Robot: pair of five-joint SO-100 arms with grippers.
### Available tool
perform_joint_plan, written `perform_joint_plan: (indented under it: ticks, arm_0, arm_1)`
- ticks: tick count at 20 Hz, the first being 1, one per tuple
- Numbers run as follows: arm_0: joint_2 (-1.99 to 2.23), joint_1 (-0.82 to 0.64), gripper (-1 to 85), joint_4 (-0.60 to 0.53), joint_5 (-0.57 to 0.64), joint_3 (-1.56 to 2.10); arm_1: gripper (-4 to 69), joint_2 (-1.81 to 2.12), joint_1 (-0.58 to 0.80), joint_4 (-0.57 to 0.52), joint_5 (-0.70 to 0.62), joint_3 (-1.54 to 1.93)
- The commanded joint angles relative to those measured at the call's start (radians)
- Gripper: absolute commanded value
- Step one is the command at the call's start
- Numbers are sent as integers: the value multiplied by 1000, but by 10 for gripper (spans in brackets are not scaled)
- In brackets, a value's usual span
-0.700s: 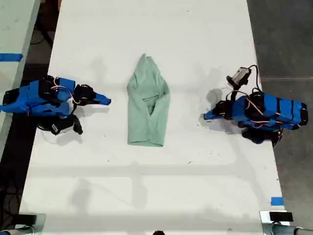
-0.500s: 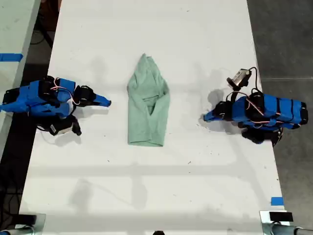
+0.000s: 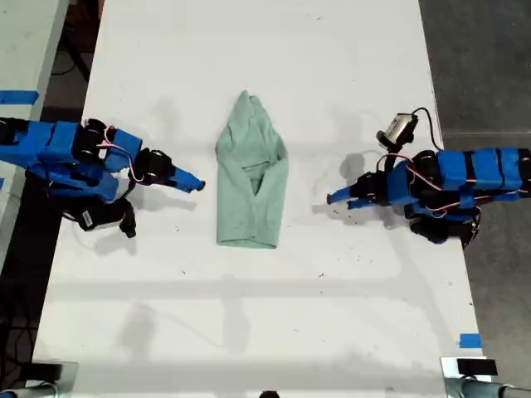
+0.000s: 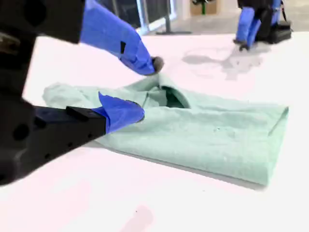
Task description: Fold t shirt
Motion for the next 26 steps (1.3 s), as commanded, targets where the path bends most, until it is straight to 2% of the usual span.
perform_joint_plan:
  ticks: [1,3,6,12,13,14,16,17,18,24,26]
  arm_0:
    - [-440,110,217,-26,-69,-311]
    - [-650,132,221,-18,-97,-449]
    - [-827,135,219,-23,-115,-555]
    - [-1109,158,196,-55,-167,-653]
    - [-1152,163,128,-57,-176,-661]
    - [-1189,164,-1,-58,-187,-676]
    - [-1241,167,-2,-52,-184,-723]
    - [-1249,169,-2,-48,-179,-738]
    - [-1253,169,-2,-43,-176,-752]
    - [-1255,202,-2,-38,-189,-805]
    - [-1250,216,-2,2,-204,-848]
  arm_1:
    - [288,-442,-83,-120,17,-293]
    - [289,-681,-110,-179,-5,-457]
    - [285,-1005,-123,-189,-78,-765]
    - [285,-1422,-138,-104,-143,-1215]
    - [286,-1468,-141,-89,-150,-1267]
    - [287,-1505,-143,-78,-152,-1310]
    - [286,-1565,-144,-74,-158,-1368]
    - [208,-1588,-144,-67,-164,-1393]
    - [-1,-1608,-146,-49,-149,-1414]
    - [1,-1686,-176,46,-149,-1565]
    - [1,-1683,-186,92,-133,-1614]
